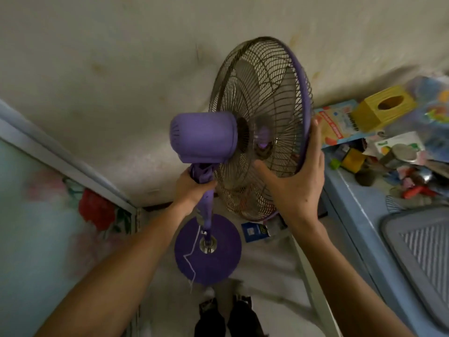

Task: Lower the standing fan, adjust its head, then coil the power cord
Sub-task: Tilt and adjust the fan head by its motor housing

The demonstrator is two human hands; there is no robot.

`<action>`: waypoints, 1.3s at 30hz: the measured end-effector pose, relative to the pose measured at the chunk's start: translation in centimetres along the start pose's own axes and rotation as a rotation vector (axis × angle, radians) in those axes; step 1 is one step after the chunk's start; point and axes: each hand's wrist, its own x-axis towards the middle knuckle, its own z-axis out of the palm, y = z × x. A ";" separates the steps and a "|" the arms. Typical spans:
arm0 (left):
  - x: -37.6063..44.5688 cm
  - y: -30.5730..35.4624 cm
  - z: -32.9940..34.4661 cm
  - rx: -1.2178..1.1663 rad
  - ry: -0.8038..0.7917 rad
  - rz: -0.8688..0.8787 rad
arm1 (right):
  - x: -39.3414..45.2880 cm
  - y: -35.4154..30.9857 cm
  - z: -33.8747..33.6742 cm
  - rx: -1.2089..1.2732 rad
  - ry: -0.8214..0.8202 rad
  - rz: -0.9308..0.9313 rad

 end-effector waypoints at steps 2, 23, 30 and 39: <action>0.5 -1.0 0.8 0.001 -0.037 -0.006 | -0.4 1.0 0.0 0.008 0.006 0.037; 4.4 -8.3 6.1 0.168 -0.192 -0.066 | -5.5 10.3 3.7 -0.045 0.023 0.124; 4.7 -7.6 5.2 0.145 -0.184 -0.090 | -4.9 10.8 5.3 -0.055 0.006 0.128; 2.5 -5.7 3.4 0.358 -0.304 -0.161 | -5.8 10.6 4.6 -0.069 -0.031 0.147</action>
